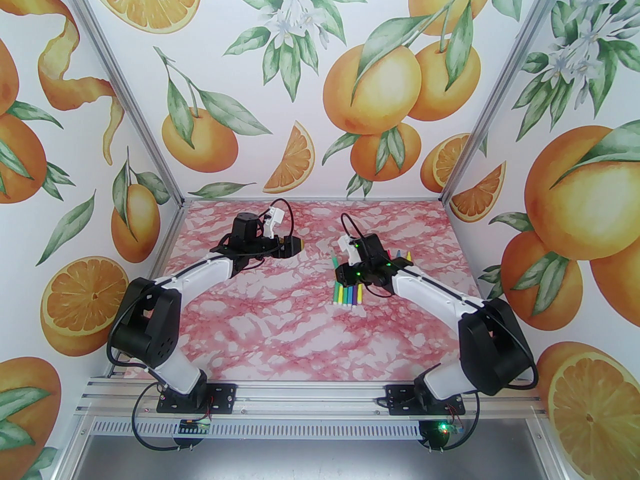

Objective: Open the pen caps

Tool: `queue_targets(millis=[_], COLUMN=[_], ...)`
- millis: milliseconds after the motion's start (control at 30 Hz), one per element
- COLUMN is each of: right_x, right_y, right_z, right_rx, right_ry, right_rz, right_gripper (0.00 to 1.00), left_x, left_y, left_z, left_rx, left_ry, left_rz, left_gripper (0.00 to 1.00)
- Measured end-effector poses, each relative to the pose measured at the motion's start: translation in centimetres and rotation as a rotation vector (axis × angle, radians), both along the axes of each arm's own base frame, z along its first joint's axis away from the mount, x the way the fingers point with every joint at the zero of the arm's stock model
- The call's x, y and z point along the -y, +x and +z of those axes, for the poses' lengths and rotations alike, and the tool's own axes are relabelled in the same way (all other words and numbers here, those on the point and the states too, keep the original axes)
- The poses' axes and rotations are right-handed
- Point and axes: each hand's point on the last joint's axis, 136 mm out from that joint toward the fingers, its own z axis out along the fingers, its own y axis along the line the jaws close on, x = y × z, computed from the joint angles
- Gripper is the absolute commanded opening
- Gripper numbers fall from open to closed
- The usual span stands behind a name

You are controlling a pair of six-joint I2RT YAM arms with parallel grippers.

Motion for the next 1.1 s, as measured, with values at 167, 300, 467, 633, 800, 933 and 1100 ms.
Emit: queue_targets(millis=[167,300,467,633,800,933,1100], right_x=[-1.6,-2.5,-3.3,-3.8,-4.1,-4.2,-4.3], right_y=[-0.5,-0.8,-1.0,-1.1,-0.9,-0.8,-0.9], right_z=[0.6,1.0,1.7,2.2,2.5,2.7,2.8], right_rx=[0.025,0.041,0.063,0.075,0.092,0.102,0.099], right_ry=[0.025,0.038,0.055,0.075,0.089,0.097,0.103], right_rz=[0.048,0.075,0.096,0.111,0.116,0.119,0.125], right_gripper=[0.09,0.09,0.09,0.09,0.09,0.09,0.09], left_x=[1.4,2.3,3.0,3.6,4.5,5.0,5.3], left_y=[-0.3,-0.6,-0.8,-1.0,-1.5,-1.7,-1.6], left_z=[0.1,-0.1,-0.1,-0.5,-0.8,-0.7,-0.5], left_rx=[-0.021,-0.042,-0.056,-0.078,-0.090,-0.091,-0.094], left_ry=[-0.068,-0.096,-0.124,-0.140,-0.147,-0.154,-0.166], left_rz=[-0.036,-0.056,-0.074,-0.091,-0.116,-0.132,-0.139], left_gripper=[0.74,0.73,0.71,0.68,0.65,0.59,0.54])
